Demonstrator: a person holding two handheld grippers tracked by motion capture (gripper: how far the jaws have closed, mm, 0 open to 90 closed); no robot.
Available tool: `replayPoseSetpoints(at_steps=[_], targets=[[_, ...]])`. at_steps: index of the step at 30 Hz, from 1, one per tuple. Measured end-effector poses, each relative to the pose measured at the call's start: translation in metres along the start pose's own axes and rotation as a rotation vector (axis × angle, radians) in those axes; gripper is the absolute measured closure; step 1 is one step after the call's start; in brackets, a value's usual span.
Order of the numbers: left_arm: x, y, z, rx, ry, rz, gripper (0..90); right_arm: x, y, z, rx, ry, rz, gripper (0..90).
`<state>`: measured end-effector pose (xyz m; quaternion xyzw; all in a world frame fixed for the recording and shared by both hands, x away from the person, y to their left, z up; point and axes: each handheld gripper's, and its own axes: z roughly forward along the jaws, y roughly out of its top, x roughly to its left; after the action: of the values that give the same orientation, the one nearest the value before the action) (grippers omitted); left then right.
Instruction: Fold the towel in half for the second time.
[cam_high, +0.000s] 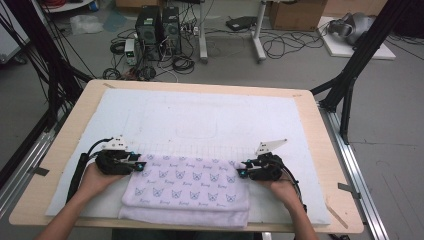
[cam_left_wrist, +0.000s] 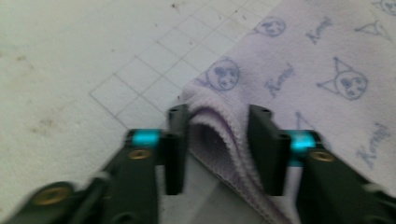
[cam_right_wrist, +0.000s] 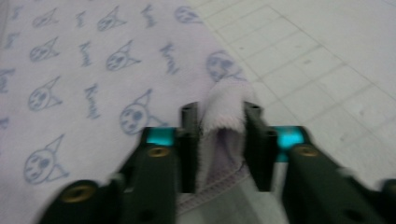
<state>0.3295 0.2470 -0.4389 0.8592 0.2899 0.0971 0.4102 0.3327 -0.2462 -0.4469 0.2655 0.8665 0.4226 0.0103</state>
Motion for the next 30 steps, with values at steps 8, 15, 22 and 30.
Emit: replayPoseSetpoints(at_steps=[8,15,22,30], targets=[[0.006,0.021,0.004,-0.074,0.049,-0.043,82.9,-0.014,0.016,-0.011,-0.009,-0.036,-0.028,82.4],[0.043,0.077,0.021,-0.134,0.155,-0.072,82.9,-0.06,0.062,-0.023,-0.033,-0.158,-0.041,82.2],[0.083,0.104,0.039,-0.077,0.288,-0.111,65.2,-0.105,0.1,-0.028,-0.08,-0.252,0.003,61.5],[0.067,0.079,0.034,-0.09,0.161,-0.095,59.3,-0.088,0.08,-0.012,-0.042,-0.185,0.018,57.0]])
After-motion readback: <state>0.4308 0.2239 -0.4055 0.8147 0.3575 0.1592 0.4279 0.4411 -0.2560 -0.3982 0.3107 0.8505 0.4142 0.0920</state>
